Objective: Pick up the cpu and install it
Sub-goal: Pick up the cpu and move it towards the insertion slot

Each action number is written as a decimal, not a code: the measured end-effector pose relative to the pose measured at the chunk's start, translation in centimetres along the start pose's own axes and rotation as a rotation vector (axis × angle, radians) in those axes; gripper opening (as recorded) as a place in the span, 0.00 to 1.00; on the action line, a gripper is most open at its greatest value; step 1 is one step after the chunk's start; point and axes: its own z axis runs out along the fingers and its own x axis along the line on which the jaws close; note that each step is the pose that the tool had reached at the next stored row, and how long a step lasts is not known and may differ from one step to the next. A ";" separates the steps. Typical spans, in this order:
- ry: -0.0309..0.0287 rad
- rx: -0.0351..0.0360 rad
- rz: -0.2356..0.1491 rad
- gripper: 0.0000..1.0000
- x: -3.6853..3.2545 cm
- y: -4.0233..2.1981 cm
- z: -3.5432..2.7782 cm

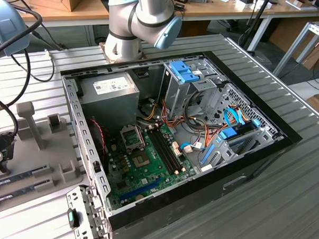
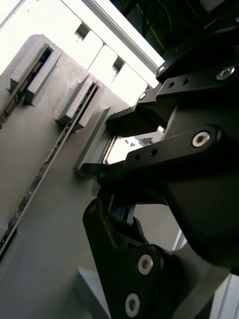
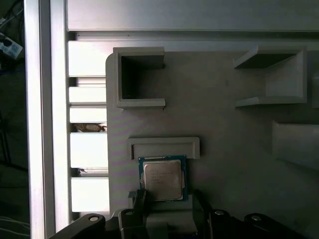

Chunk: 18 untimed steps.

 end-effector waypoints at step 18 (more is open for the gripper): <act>-0.0027 -0.0065 -0.003 0.48 -0.02 0.75 -1.20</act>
